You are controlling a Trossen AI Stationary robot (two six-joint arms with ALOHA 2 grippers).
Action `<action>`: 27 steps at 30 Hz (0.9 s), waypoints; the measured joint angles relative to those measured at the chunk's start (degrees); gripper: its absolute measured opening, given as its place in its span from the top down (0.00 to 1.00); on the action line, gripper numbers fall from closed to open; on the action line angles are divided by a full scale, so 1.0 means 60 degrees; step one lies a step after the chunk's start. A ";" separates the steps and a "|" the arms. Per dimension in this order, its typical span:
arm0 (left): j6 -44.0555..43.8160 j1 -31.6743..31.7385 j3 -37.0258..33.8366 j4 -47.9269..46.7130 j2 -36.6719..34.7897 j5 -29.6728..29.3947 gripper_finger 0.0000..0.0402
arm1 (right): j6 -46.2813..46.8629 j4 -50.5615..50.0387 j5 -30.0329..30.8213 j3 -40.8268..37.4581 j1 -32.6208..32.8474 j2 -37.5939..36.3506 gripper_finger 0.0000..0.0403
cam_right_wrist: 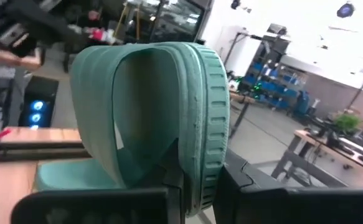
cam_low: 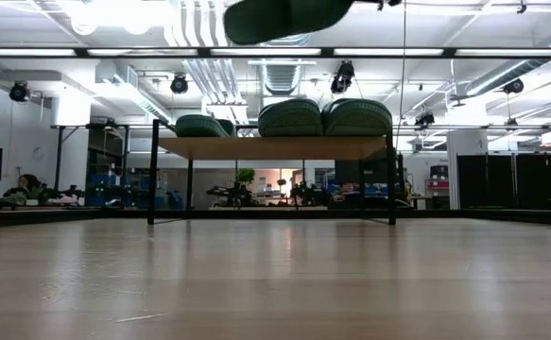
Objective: Pick and place slides into the shelf
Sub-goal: Put the green slide on the shelf
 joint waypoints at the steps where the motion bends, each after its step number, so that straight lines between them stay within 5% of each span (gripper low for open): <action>1: 0.0083 -0.0042 -0.0019 -0.0017 -0.0070 -0.0151 0.49 | 0.0022 -0.0014 0.0052 0.0000 -0.0004 -0.0118 0.92; 9: 0.1083 -0.0866 -0.0204 -0.0403 -0.0371 -0.2956 0.49 | 0.0328 -0.1047 0.0394 0.0000 -0.0019 -0.1081 0.92; 18: 0.3128 -0.2526 -0.0750 -0.0088 0.0025 -0.7525 0.61 | 0.0661 -0.1331 0.0458 0.0000 -0.0285 -0.1747 0.92; 27: 0.5610 -0.3022 -0.2182 0.2358 0.0334 -0.8680 0.69 | 0.0765 -0.1994 0.0452 0.0000 -0.0336 -0.1798 0.92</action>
